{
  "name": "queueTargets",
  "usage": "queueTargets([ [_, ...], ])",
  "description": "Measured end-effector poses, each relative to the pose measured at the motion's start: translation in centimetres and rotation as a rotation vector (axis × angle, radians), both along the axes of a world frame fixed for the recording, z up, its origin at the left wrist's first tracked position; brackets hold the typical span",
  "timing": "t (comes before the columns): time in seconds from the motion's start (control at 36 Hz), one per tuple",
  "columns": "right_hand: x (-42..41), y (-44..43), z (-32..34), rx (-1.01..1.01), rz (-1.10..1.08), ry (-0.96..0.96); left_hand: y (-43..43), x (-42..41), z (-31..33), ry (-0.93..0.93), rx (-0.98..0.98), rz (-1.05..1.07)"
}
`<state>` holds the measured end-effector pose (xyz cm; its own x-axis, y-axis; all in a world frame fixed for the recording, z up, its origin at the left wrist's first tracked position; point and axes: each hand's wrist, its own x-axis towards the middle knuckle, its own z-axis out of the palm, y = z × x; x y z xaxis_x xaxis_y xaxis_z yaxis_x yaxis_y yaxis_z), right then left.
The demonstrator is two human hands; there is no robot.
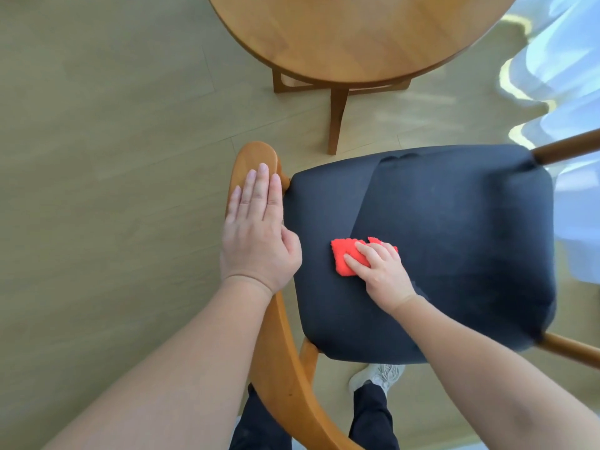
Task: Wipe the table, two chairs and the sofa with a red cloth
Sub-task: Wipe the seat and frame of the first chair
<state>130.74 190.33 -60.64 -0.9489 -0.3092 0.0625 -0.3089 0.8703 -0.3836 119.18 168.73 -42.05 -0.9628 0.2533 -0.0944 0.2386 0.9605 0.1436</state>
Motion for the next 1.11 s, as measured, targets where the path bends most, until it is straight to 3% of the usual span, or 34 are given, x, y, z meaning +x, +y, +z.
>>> queueTargets([
  [0.31, -4.1, 0.6, -0.6, 0.044, 0.08, 0.045, 0.0, 0.0, -0.1, 0.006, 0.0, -0.002],
  [0.61, -14.6, 0.5, 0.1, 0.095, -0.183, 0.017, -0.1, 0.0, -0.2, 0.007, 0.002, 0.003],
  [0.78, -18.2, -0.1, 1.3, 0.148, -0.318, -0.2, -0.1, 0.0, -0.2, 0.004, 0.026, 0.016],
  [1.11, -15.8, -0.8, 2.0, 0.13, -0.237, -0.21, -0.1, 0.3, -0.4, 0.041, 0.176, 0.114],
])
